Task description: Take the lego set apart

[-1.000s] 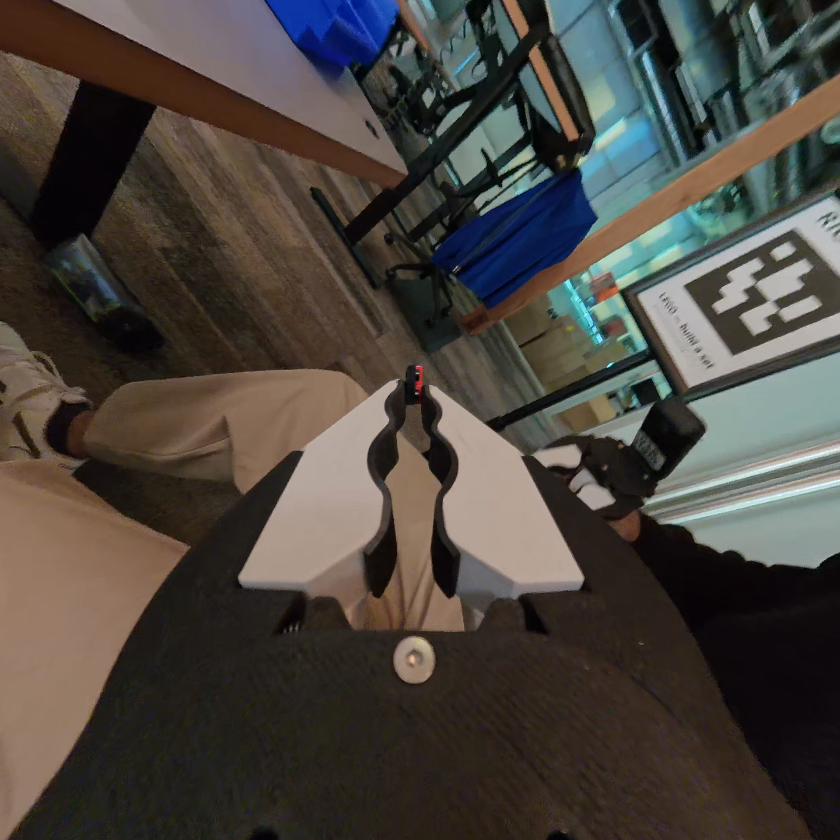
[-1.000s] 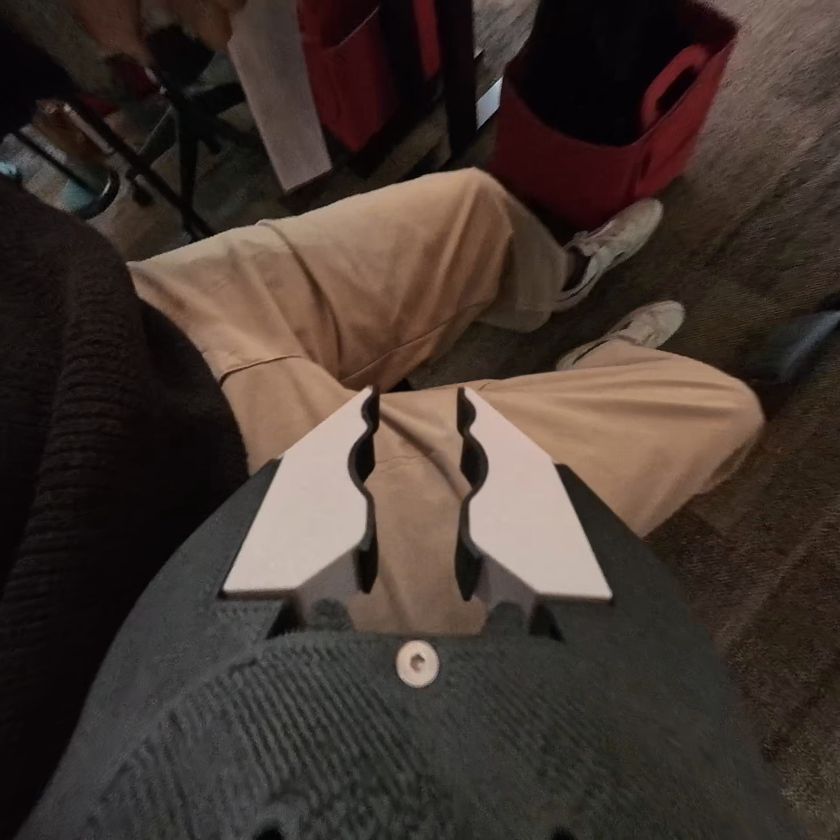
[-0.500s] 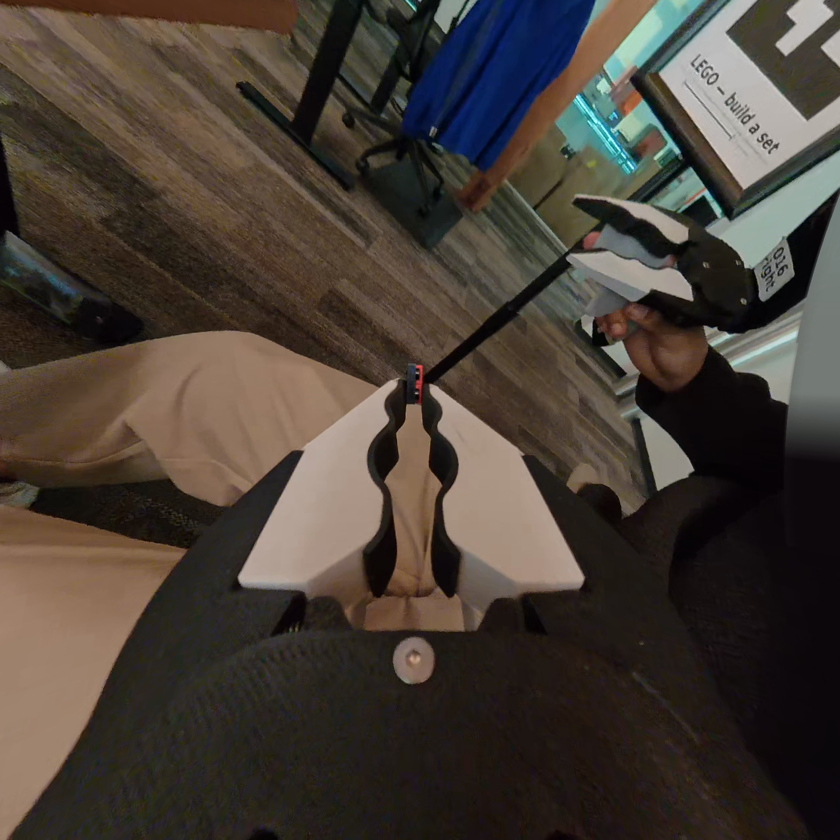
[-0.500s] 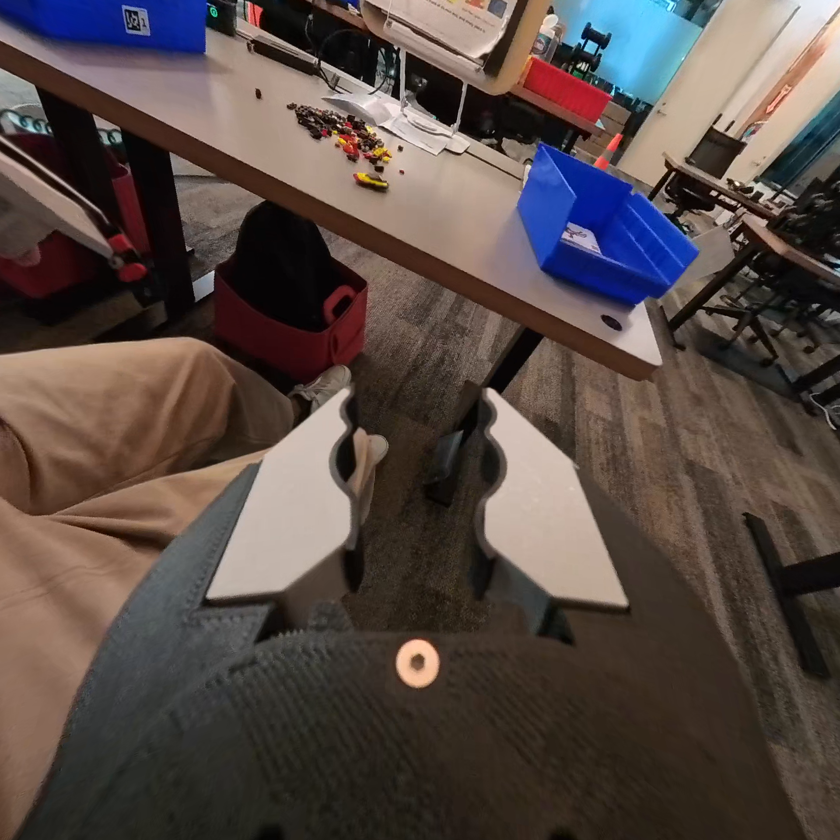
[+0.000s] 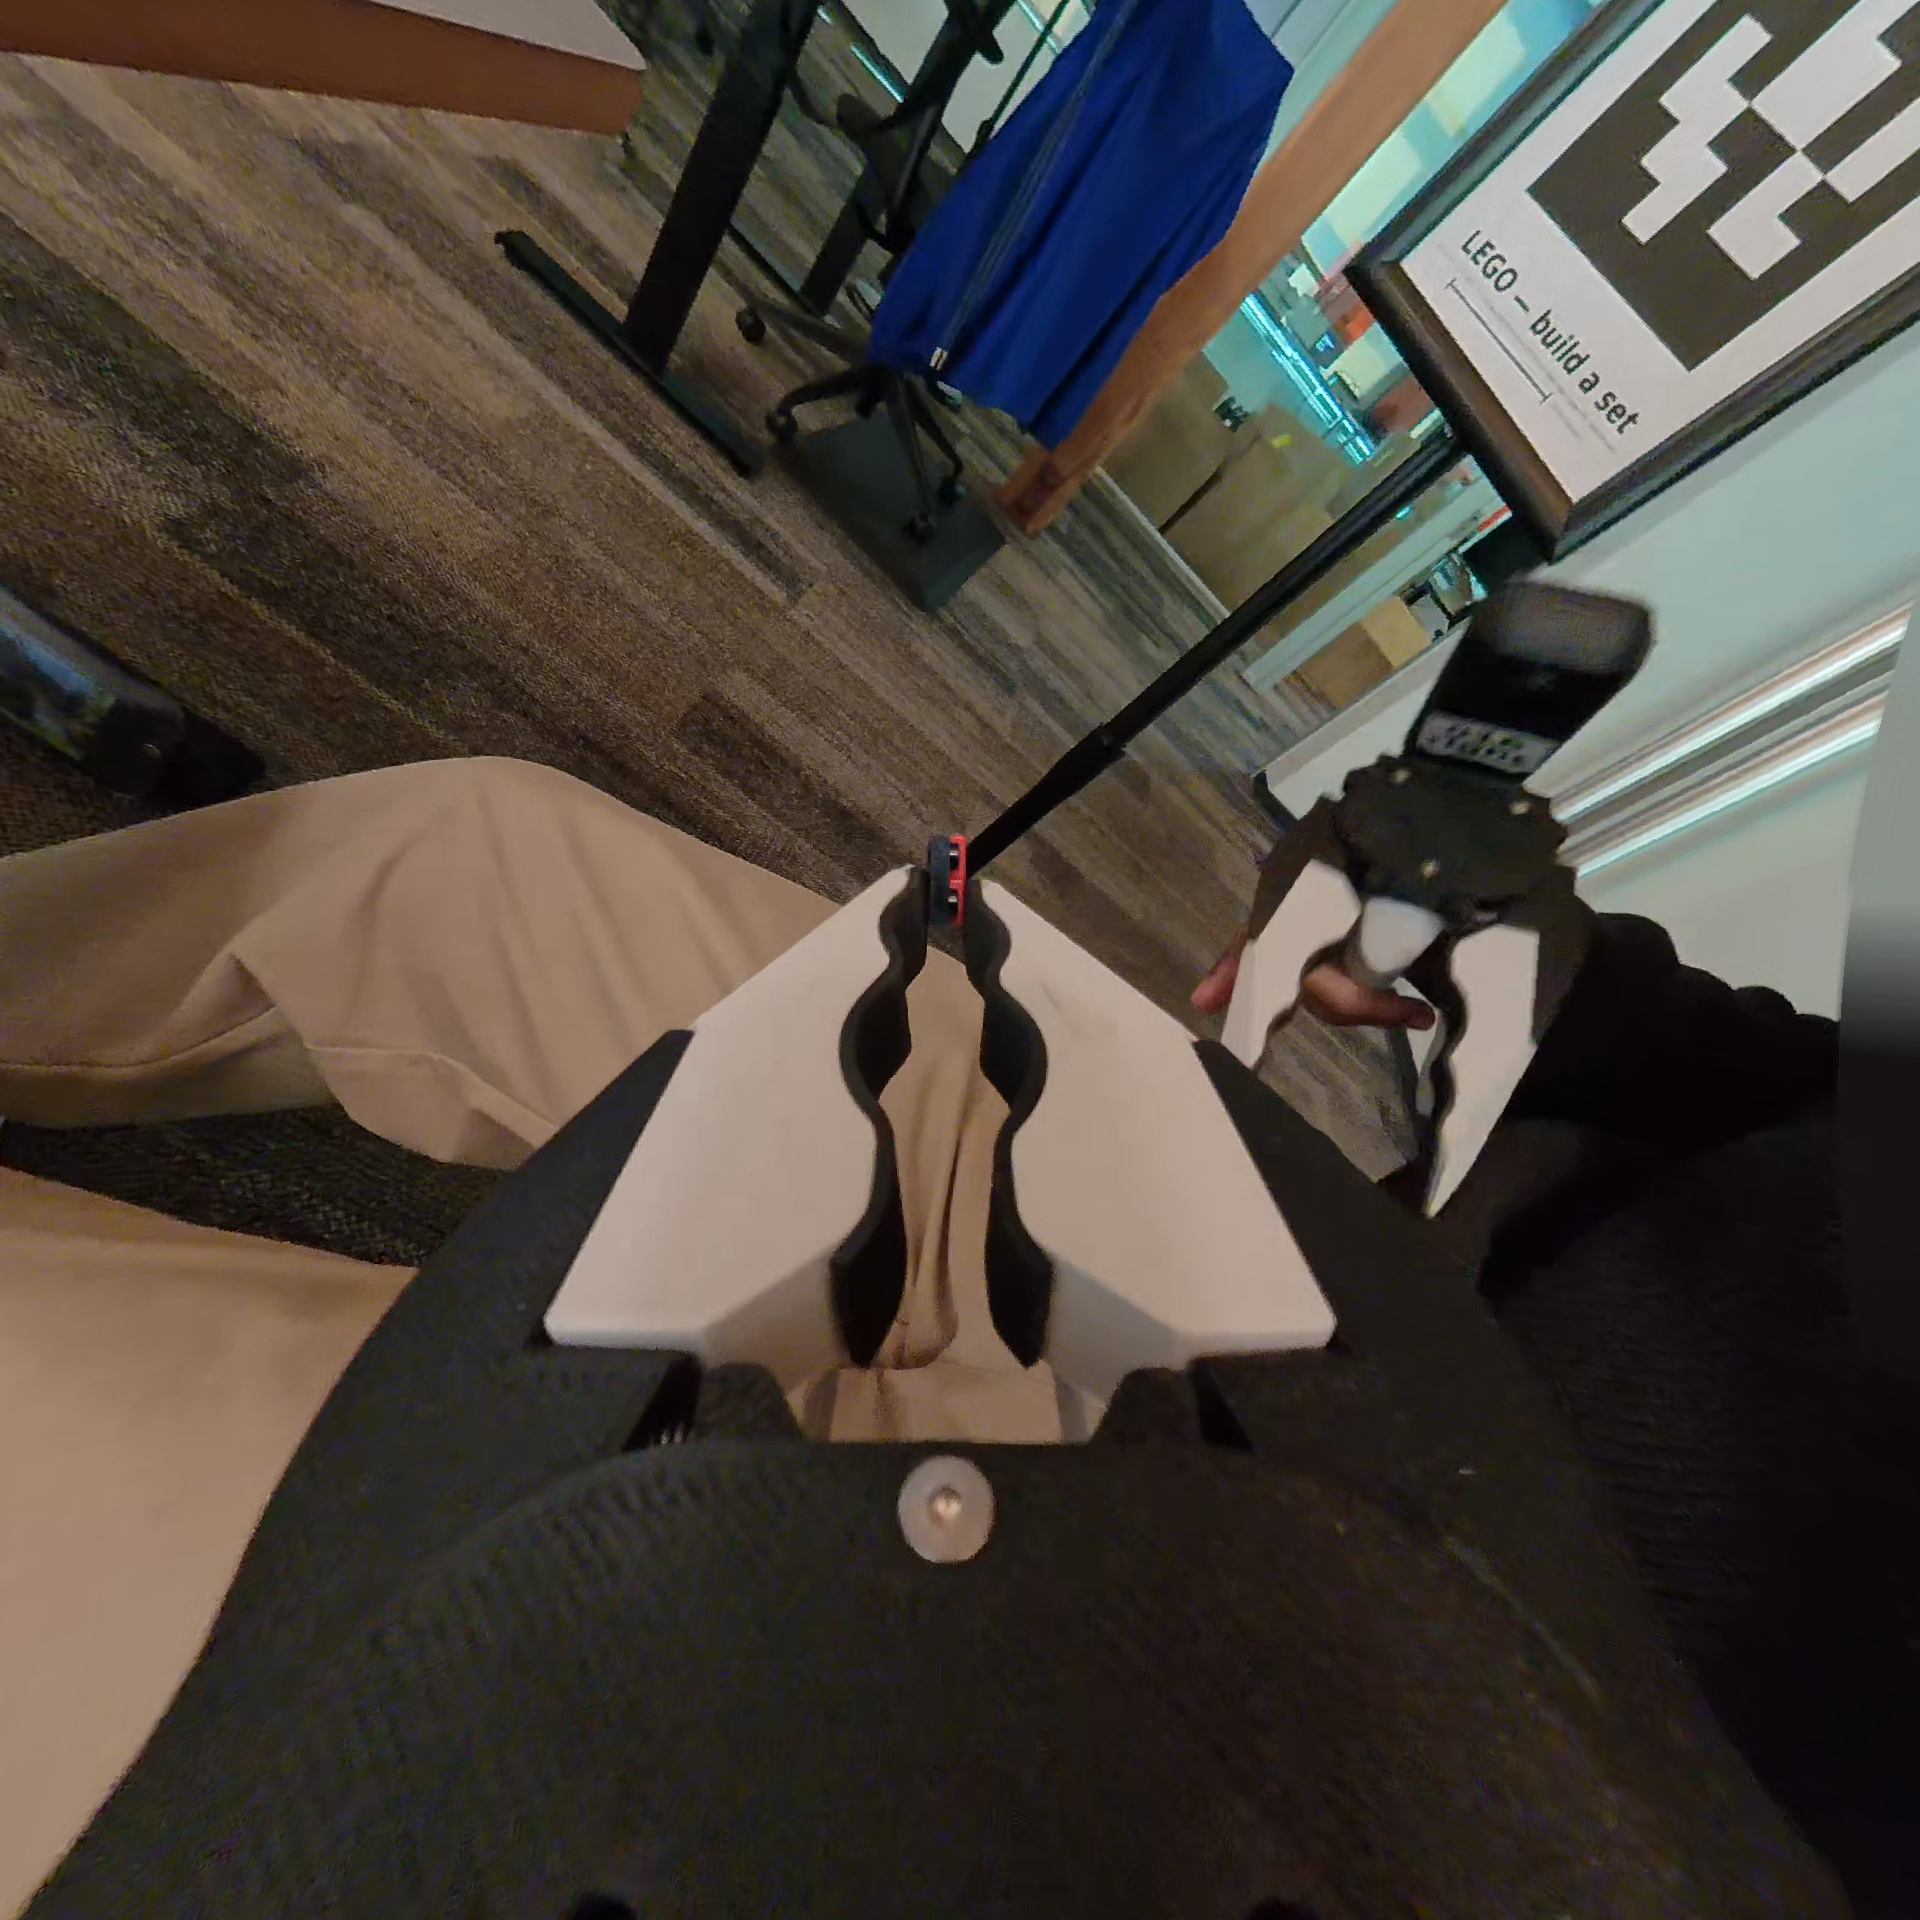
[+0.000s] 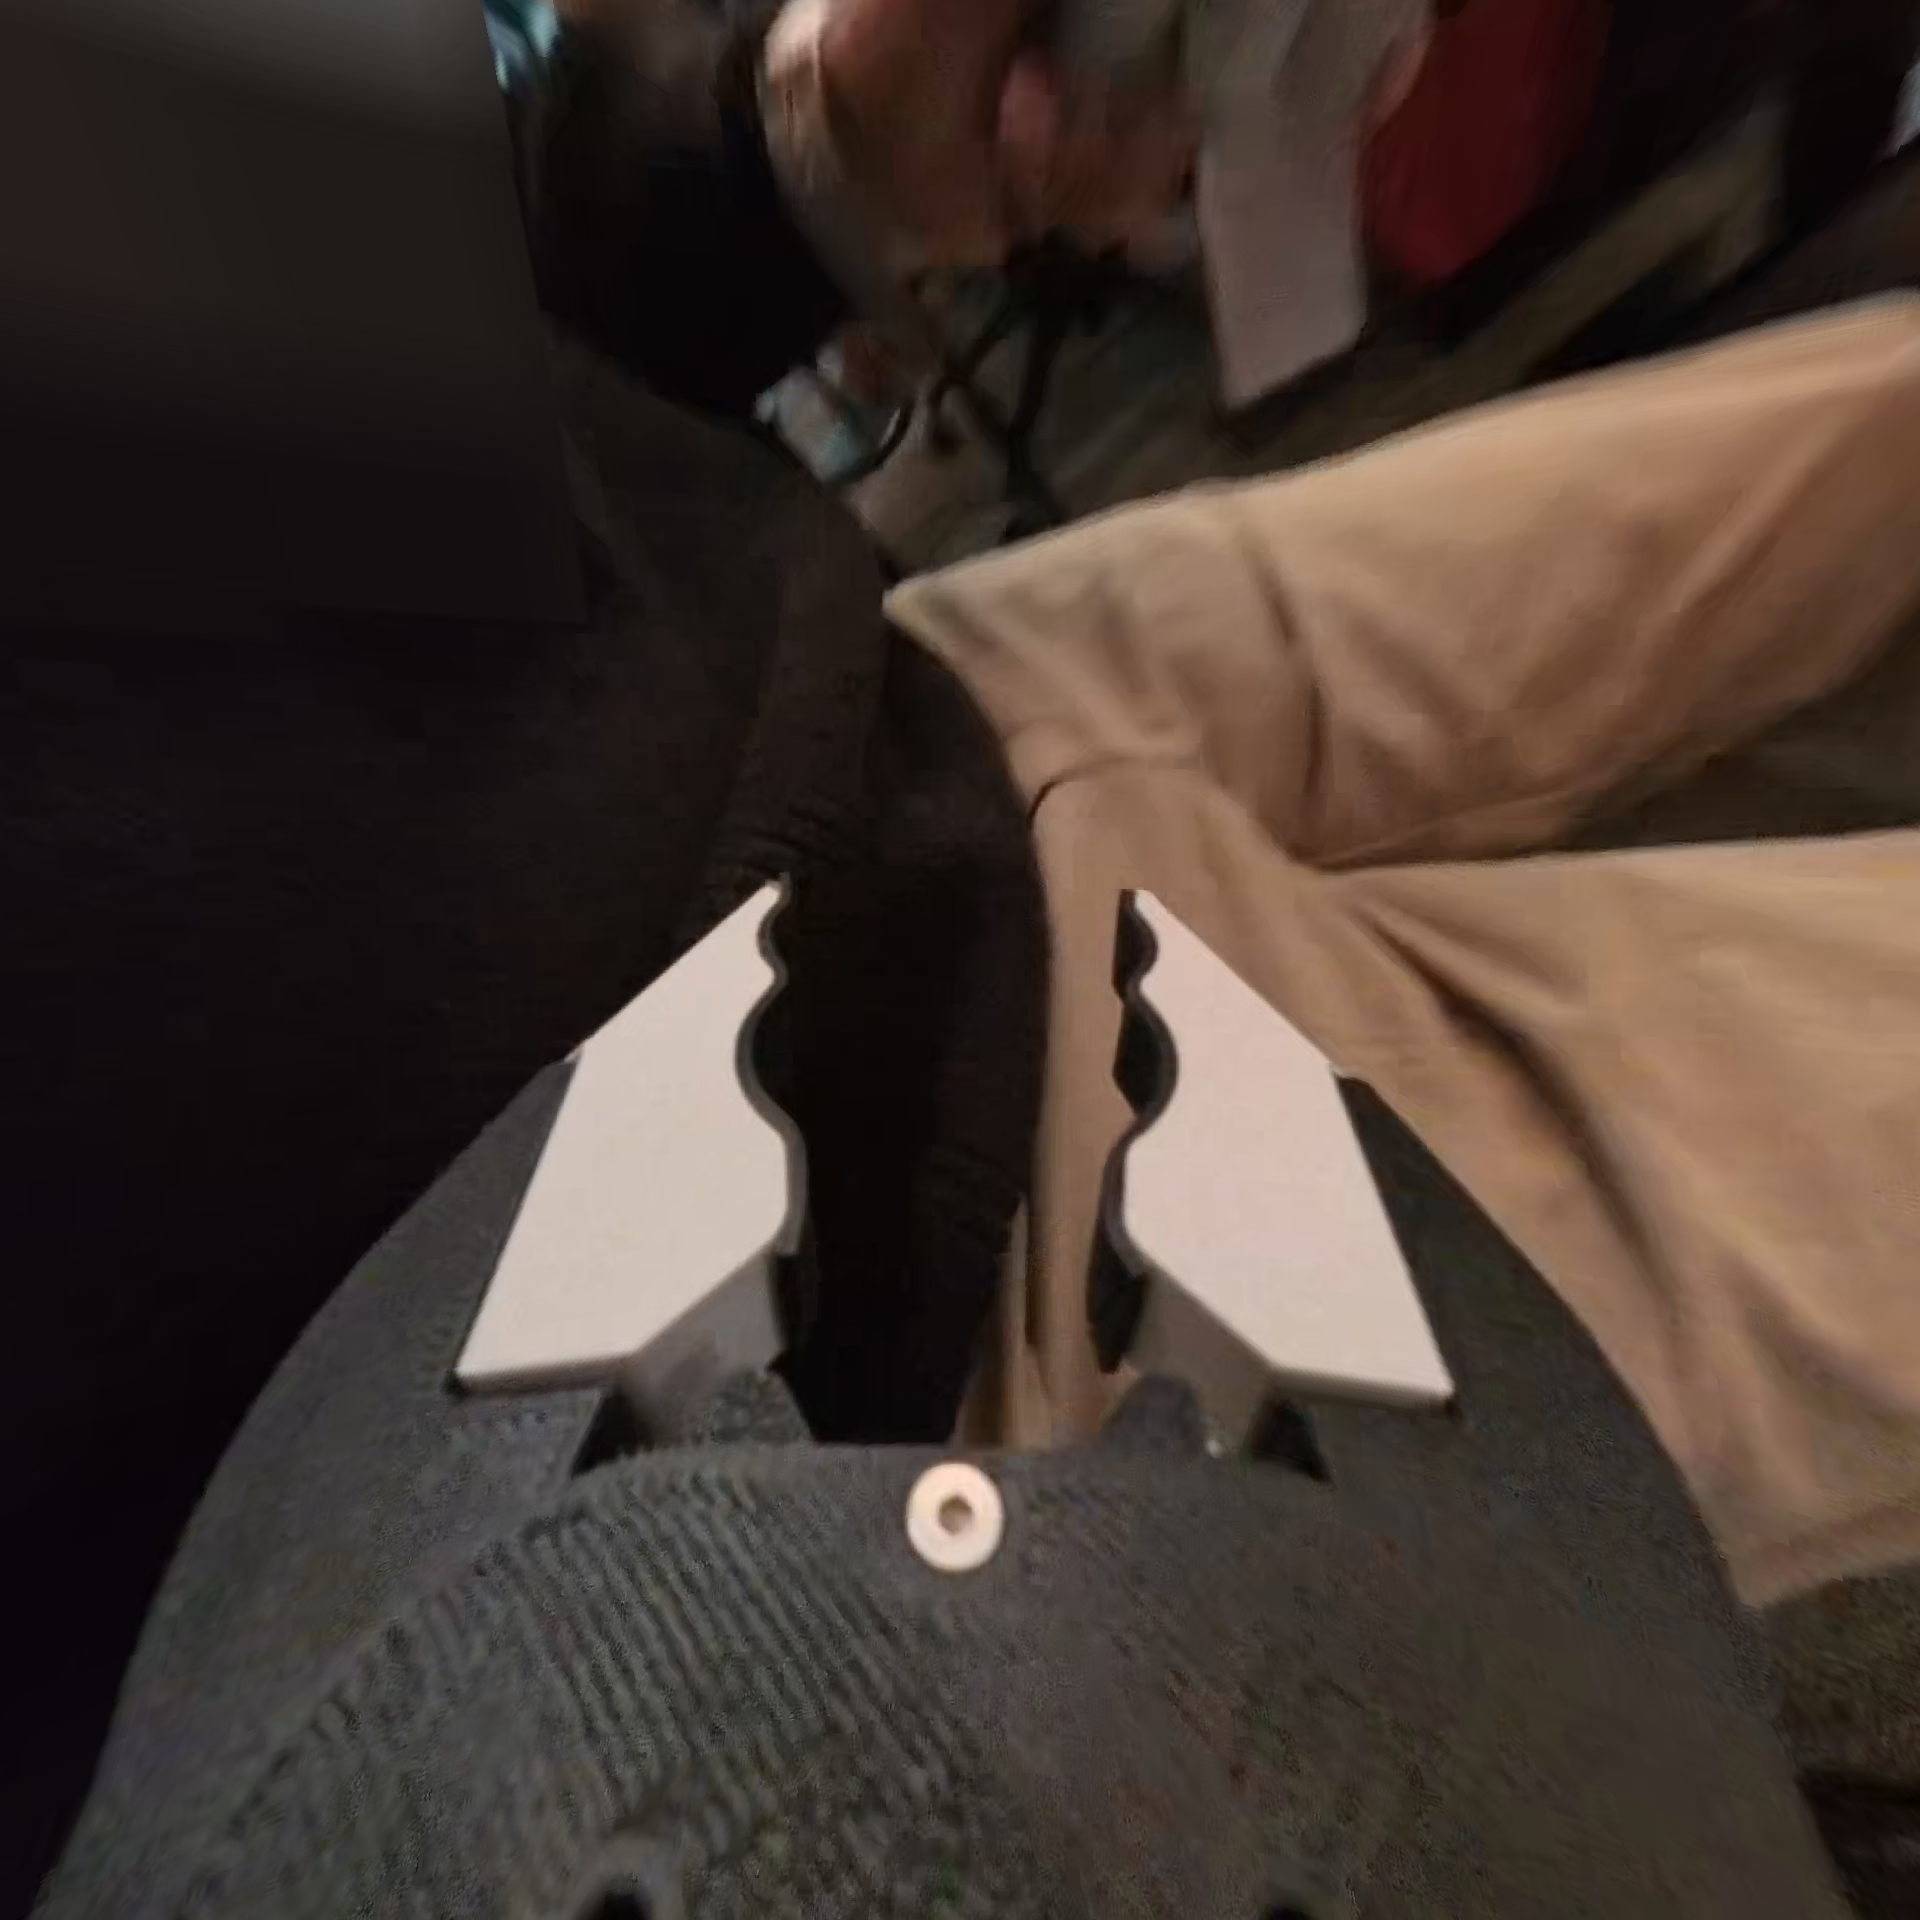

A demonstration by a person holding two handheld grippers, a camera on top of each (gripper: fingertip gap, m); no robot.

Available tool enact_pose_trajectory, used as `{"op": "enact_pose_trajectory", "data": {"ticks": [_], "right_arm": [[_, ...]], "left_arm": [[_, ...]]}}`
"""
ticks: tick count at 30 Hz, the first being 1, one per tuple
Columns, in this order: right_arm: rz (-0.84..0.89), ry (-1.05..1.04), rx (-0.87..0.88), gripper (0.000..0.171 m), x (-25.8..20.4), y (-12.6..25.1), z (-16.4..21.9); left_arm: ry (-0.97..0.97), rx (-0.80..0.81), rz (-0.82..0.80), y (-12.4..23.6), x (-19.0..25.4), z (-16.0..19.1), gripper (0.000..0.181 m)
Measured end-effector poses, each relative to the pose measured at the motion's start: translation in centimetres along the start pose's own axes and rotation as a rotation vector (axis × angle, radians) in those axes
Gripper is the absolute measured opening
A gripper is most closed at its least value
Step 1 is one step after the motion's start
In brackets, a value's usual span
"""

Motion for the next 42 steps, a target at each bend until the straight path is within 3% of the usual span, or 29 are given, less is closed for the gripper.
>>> {"op": "enact_pose_trajectory", "data": {"ticks": [3,8,9,10,12,16,20,29,42], "right_arm": [[-0.082,-0.099,-0.176,0.049,0.2,-2.0,2.4],[-0.207,-0.209,-0.197,0.042,-0.4,-2.7,3.0],[-0.238,-0.199,-0.198,0.033,-0.9,-2.7,2.9],[-0.265,-0.148,-0.189,0.012,-1.6,-2.6,2.3],[-0.263,0.012,-0.161,0.004,-3.2,-2.1,1.1],[-0.366,0.196,0.077,0.002,-6.9,1.0,-1.9],[-0.488,0.296,0.128,0.002,-10.3,1.3,-2.1],[-0.732,0.335,0.225,0.001,-13.2,1.4,-2.7],[-0.609,0.356,0.195,0.004,-11.9,0.7,-2.3]], "left_arm": [[-0.021,-0.009,0.0,0.0,0.3,0.2,0.003],[-0.027,0.004,-0.007,0.4,0.4,0.0,0.004],[-0.023,0.007,-0.007,0.4,0.4,-0.1,0.004],[-0.02,0.009,-0.006,0.4,0.4,-0.1,0.003],[-0.013,0.012,-0.004,0.5,0.3,-0.1,0.004],[0.009,0.018,-0.018,0.5,0.0,-0.1,0.004],[0.036,0.022,-0.026,0.5,-0.5,-0.2,0.003],[0.029,0.008,-0.04,0.1,-0.3,0.1,0.004],[0.032,0.014,-0.049,0.2,-0.2,0.1,0.004]]}}
Point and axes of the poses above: each gripper's, where its closed fingertips meet, y back along the fingers, z out of its underside, x = y × z across the jaws, the point moved 6 cm from there along y, back along the fingers, and after that the axes turned 11 degrees about -z, right-handed, at the moved point
